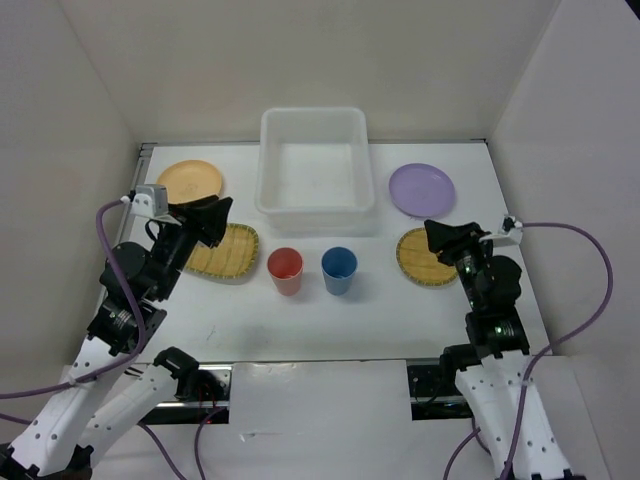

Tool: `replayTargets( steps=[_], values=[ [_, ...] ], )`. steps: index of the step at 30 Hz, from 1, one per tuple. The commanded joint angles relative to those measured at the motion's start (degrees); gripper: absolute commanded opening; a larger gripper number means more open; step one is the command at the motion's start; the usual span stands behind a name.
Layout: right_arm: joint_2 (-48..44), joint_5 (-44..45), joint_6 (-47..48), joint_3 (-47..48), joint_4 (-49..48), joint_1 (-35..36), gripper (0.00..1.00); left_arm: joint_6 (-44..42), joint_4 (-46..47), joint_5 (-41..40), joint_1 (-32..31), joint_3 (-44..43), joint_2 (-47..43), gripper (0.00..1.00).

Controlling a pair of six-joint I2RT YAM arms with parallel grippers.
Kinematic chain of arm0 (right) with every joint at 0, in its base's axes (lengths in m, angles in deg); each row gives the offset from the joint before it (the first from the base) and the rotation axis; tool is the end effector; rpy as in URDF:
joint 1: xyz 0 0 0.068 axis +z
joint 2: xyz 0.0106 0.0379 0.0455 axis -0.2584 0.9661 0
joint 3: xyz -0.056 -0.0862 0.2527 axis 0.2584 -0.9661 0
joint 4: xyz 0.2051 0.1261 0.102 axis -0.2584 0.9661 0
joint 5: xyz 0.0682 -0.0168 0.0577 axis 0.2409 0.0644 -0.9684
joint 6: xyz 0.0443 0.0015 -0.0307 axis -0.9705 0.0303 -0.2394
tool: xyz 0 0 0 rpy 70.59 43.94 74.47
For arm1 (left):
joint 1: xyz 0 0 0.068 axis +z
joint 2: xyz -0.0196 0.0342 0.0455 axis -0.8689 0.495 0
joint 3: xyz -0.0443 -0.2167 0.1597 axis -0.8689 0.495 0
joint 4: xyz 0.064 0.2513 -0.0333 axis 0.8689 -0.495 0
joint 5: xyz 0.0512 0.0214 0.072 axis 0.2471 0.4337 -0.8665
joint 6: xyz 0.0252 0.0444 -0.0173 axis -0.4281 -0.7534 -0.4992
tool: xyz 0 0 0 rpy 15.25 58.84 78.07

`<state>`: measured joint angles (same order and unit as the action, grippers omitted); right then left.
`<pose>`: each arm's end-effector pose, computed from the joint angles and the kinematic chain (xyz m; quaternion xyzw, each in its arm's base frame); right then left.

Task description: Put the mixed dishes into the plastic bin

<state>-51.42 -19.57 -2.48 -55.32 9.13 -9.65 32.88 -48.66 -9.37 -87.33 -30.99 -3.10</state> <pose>0.1208 0.0133 0.3002 0.2043 0.6678 0.3097 0.6452 0.1207 -0.0548 0.4031 -0.0485 0.6057 -0.2950 0.7374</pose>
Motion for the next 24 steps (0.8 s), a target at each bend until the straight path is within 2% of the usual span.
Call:
replayTargets(
  steps=[1,2,3,4,7,8,9,10,12,16,24],
  values=[
    [14.0,4.4,3.6,2.5,-11.0,-0.2,0.47,-2.0,0.5,-0.6,0.4,-3.5,0.8,0.39],
    [17.7,4.4,4.2,3.5,-13.4,-0.7,0.48,-2.0,1.1,-1.8,0.4,-2.8,0.9,0.36],
    [21.4,5.0,4.2,4.7,-14.3,-0.8,0.60,-1.1,2.5,-2.9,0.4,-2.1,0.9,0.34],
    [29.0,5.0,4.2,8.1,-14.8,-1.3,0.68,-0.3,3.0,-3.6,0.4,-1.6,0.9,0.34],
    [40.3,5.0,4.9,16.4,-14.0,-4.6,0.77,0.3,3.6,-4.3,0.9,-1.6,2.6,0.36],
    [47.1,2.5,4.3,18.0,-14.0,-7.8,0.77,0.3,3.0,-3.7,0.9,-2.2,3.6,0.51],
    [50.1,1.7,4.2,20.0,-14.5,-9.2,0.77,0.3,3.0,-3.7,0.9,-2.7,5.6,0.65],
    [55.1,1.1,3.5,20.7,-15.4,-10.6,0.77,0.3,3.0,-3.7,0.9,-2.7,6.5,0.72],
    [59.9,-1.0,2.7,23.6,-16.1,-15.2,0.77,1.6,2.2,-3.7,0.9,-3.2,8.5,0.79],
    [71.1,-4.2,2.0,28.6,-14.1,-20.3,0.78,2.1,2.2,-2.4,0.9,-3.2,9.1,0.82],
    [82.5,-6.5,3.0,36.0,-11.3,-24.0,0.78,2.1,-0.4,-3.5,0.9,-3.8,10.8,0.88]
  ],
)
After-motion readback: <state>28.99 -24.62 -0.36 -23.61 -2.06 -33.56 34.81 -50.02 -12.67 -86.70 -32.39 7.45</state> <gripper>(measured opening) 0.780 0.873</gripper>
